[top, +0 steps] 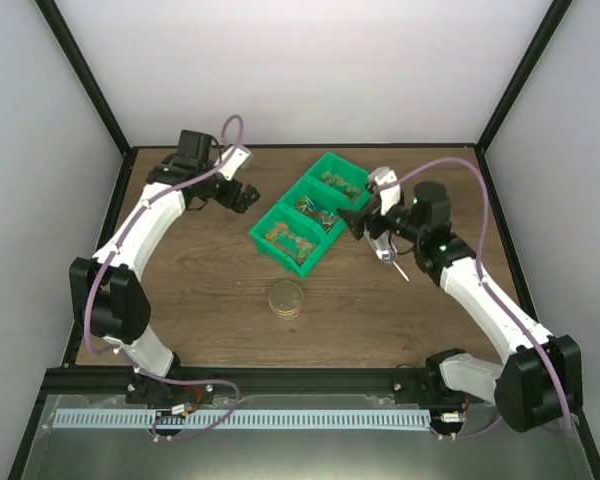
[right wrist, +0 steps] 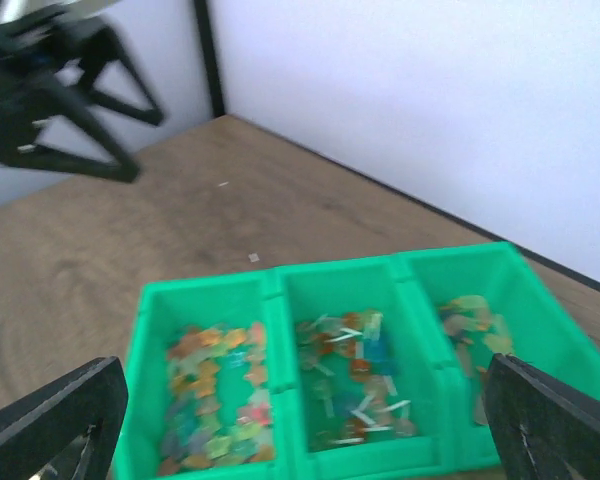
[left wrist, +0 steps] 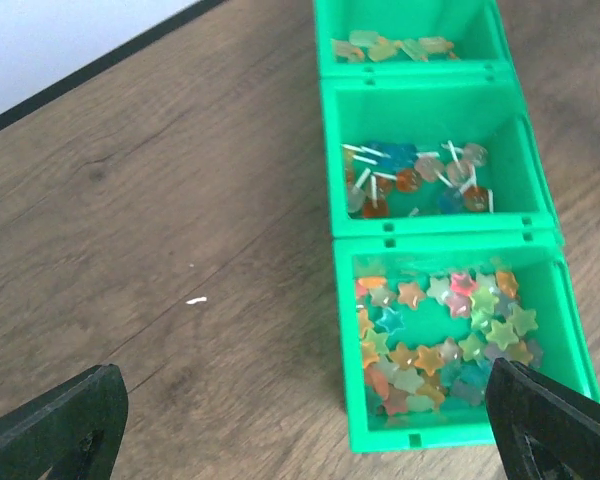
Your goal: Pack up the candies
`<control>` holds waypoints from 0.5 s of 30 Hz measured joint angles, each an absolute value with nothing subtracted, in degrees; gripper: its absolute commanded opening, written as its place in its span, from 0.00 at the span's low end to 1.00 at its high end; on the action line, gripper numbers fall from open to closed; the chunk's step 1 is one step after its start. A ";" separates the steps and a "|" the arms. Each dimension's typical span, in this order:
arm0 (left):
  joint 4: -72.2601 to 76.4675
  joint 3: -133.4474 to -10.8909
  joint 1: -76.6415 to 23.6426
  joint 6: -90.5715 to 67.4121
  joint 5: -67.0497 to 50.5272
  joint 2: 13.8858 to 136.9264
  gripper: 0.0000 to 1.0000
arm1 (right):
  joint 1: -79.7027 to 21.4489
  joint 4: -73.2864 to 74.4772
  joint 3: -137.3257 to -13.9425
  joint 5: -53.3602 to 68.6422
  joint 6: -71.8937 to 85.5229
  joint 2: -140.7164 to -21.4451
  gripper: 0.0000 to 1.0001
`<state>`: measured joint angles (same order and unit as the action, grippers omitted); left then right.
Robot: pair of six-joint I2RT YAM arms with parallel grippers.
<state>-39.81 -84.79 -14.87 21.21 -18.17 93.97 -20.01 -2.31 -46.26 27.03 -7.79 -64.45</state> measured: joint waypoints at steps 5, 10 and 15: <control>-40.60 -88.07 -8.99 15.38 -20.71 95.64 1.00 | -12.14 0.89 -51.55 27.18 -4.27 -67.66 1.00; -40.45 -87.07 -2.42 11.22 -20.10 95.37 1.00 | -2.33 2.59 -50.96 29.30 0.14 -67.64 1.00; -40.51 -81.93 3.25 8.40 -19.57 93.32 1.00 | 5.65 2.68 -44.80 31.14 2.94 -66.13 1.00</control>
<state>-40.51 -81.93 3.25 8.40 -19.57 93.32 5.65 2.68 -44.80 31.14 2.94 -66.13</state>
